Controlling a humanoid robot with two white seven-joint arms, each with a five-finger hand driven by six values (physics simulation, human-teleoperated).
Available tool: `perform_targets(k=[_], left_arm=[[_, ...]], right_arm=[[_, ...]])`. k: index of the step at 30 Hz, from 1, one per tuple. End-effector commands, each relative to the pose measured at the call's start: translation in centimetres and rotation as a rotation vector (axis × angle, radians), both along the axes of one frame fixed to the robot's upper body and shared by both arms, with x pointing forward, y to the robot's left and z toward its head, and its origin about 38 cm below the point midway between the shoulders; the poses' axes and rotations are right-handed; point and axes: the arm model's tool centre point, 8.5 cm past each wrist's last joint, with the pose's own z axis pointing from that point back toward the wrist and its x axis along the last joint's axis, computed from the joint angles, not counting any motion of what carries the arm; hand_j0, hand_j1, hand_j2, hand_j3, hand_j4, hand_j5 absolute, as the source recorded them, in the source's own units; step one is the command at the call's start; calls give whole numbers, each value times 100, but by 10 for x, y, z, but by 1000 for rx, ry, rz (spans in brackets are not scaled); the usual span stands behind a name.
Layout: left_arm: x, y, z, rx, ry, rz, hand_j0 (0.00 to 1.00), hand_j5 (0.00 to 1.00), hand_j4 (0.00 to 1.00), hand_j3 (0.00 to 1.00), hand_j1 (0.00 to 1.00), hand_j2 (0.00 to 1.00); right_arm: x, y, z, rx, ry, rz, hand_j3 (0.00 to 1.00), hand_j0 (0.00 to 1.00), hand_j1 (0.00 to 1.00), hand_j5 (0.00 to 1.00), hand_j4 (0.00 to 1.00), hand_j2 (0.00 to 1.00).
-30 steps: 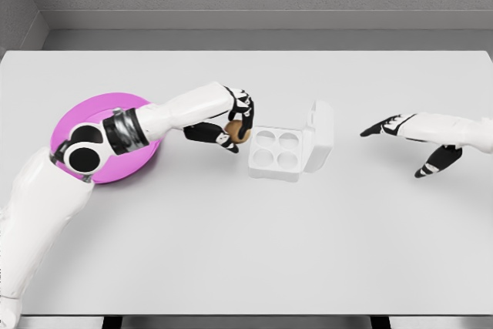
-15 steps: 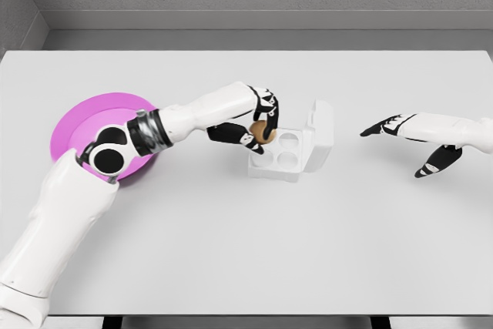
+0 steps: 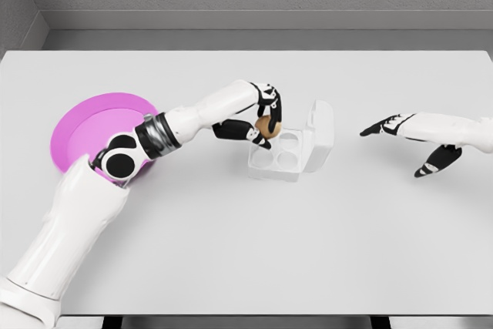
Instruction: Pack egg into the box and close the box lid
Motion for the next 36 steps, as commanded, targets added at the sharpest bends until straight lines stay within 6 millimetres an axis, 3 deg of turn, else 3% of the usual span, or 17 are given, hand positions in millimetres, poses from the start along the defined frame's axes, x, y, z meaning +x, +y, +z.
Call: perform_targets(k=[1,13,36], left_arm=[[3,3,-1,-33,7,27,14,14,14,14,14,14],[-10,-14,-25,-51,64,9,15,15,15,15,15,15],[2,-3,-59,-27,166,72,15,15,15,15,15,15]], right_arm=[[0,0,0,6,2,-4,100,100,100,100,100,100],[0,0,0,6,2,-4,100,100,100,100,100,100],[0,0,0,5,3,-4,100,100,100,100,100,100]])
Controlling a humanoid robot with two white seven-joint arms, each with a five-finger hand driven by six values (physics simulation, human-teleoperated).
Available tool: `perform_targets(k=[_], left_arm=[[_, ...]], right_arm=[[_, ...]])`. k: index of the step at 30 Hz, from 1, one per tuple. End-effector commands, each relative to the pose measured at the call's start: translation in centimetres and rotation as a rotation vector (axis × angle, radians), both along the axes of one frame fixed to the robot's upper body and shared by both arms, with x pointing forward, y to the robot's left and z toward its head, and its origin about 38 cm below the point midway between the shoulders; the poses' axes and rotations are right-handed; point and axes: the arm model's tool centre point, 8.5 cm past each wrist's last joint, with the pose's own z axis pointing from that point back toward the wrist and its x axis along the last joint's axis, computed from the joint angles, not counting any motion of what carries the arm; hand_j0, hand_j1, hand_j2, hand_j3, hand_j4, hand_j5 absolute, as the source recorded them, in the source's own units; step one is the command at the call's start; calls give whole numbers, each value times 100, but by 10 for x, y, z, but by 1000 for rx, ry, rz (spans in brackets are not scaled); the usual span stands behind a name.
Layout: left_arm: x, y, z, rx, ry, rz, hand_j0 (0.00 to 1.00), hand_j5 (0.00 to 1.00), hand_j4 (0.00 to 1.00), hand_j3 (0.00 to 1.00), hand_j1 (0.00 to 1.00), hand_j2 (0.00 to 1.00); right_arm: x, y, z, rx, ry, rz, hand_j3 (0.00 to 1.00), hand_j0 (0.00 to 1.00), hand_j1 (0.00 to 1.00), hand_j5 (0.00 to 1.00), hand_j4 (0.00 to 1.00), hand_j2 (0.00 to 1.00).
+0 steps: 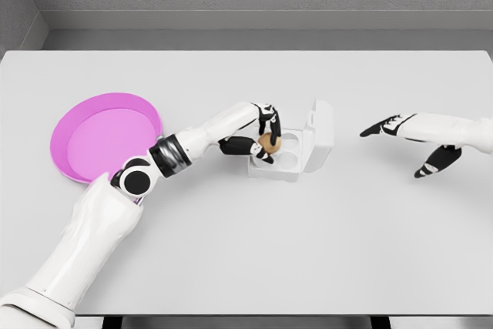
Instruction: Pack egg into the box and close the box lid
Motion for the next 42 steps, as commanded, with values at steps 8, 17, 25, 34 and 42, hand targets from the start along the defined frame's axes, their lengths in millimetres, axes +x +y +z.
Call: perform_targets(k=[8,17,25,34,42], left_arm=[[1,1,-1,-9,9,6,15,15,15,15,15,15],[1,3,-2,-6,11,10,15,15,15,15,15,15],[0,2,-2,-9,11,9,18,18,18,18,18,18],[0,5,-3,-6,13,13,26,26,26,26,26,26],[0,4,-3,-6,13,12,32,32,32,32,32,32]], right_arm=[[-1,0,-1,3,7,-1,100,100,100,100,100,100],[-1,0,-1,4,6,-2,100,100,100,100,100,100],[-1,0,-1,4,6,-2,100,100,100,100,100,100],[-1,0,-1,4,6,-2,100,100,100,100,100,100],[-1,0,-1,4,6,-2,100,100,100,100,100,100]])
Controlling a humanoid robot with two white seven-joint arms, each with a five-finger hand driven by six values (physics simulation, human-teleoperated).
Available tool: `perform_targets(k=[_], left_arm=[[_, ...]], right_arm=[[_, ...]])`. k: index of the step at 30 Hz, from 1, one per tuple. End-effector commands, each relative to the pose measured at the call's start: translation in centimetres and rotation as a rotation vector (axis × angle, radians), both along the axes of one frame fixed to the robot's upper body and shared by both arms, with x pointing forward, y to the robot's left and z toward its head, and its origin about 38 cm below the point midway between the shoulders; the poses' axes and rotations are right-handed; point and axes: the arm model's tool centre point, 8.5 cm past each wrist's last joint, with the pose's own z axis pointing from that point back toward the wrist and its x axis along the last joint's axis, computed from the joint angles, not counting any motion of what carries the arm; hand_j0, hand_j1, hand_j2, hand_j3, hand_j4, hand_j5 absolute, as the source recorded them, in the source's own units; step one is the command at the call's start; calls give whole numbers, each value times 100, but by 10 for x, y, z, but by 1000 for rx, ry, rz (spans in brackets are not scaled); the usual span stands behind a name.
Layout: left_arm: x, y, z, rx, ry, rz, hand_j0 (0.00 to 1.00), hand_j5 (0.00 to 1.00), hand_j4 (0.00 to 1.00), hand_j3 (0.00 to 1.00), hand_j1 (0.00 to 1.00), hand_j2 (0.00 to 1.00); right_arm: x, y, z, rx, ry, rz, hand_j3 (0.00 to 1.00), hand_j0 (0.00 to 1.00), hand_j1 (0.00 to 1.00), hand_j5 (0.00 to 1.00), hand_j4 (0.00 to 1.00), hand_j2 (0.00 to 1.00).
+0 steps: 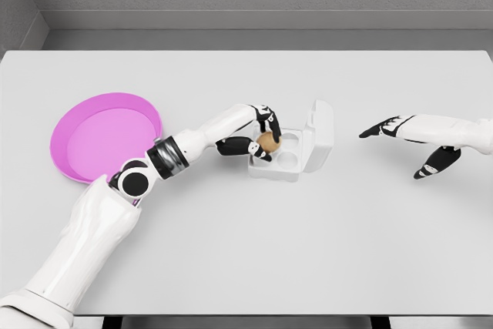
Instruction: Pack egg into the box and close the box lid
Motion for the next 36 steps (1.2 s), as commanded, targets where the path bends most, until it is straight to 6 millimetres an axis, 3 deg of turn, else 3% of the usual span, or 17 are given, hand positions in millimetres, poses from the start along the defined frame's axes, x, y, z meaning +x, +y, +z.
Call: perform_targets(k=[1,11,14,30,36], left_arm=[[0,1,1,-8,3,3,34,34,34,34,34,34],[-1,6,-2,-24,3,28,35,35,35,35,35,35],[-1,6,-3,-29,4,37,43,43,43,43,43,43],[-8,5,-9,-44,16,41,39,39,39,39,39,39],[-9,6,-11,-57,17,56,43,43,43,43,43,43]], right_arm=[[0,0,1,5,1,-4,100,100,100,100,100,100],[0,0,1,6,0,-4,100,100,100,100,100,100],[0,0,1,6,0,-4,100,100,100,100,100,100],[0,0,1,6,0,-4,100,100,100,100,100,100],[0,0,1,6,0,-4,100,100,100,100,100,100]])
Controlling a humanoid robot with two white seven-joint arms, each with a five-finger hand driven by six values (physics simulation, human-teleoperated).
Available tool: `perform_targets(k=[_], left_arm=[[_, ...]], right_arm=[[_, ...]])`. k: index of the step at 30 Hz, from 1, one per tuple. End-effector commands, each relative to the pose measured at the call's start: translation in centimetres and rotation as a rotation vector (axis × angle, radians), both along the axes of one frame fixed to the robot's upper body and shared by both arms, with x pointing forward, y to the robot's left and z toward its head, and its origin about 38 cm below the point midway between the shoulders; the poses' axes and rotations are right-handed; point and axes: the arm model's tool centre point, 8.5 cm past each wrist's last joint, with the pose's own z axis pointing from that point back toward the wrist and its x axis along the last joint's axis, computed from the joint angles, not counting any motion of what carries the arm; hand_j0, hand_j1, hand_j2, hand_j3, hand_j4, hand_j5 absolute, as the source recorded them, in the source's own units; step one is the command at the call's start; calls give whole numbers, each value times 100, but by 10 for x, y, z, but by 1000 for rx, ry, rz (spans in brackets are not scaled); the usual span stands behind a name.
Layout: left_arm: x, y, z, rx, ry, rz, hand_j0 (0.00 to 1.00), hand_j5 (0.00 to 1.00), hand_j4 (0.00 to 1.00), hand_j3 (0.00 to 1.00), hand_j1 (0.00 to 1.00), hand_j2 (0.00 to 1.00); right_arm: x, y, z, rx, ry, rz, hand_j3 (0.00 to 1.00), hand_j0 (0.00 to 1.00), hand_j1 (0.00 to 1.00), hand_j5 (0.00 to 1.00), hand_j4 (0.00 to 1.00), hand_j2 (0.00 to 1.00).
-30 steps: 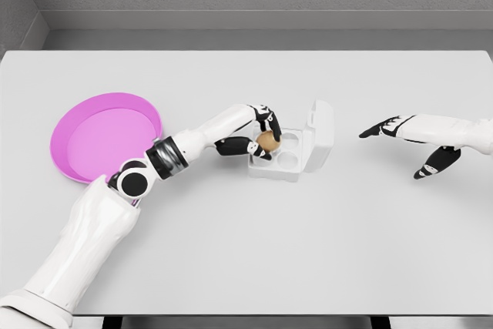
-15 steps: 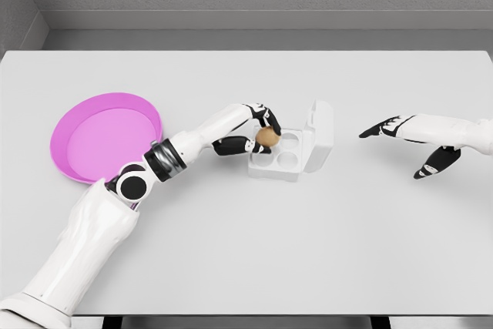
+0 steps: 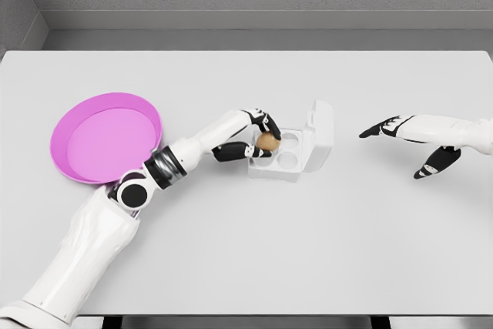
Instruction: Pack egg into the box and close the box lid
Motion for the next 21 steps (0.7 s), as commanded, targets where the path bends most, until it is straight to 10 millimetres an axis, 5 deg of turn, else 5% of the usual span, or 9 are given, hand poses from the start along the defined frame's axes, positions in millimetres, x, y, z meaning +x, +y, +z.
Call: perform_targets(k=[1,21], left_arm=[[0,0,1,-17,0,10,43,43,43,43,43,43],[-2,1,1,-23,-2,13,55,55,55,55,55,55]], right_arm=[[0,0,1,5,1,-4,100,100,100,100,100,100],[0,2,2,7,-2,3,100,100,100,100,100,100]])
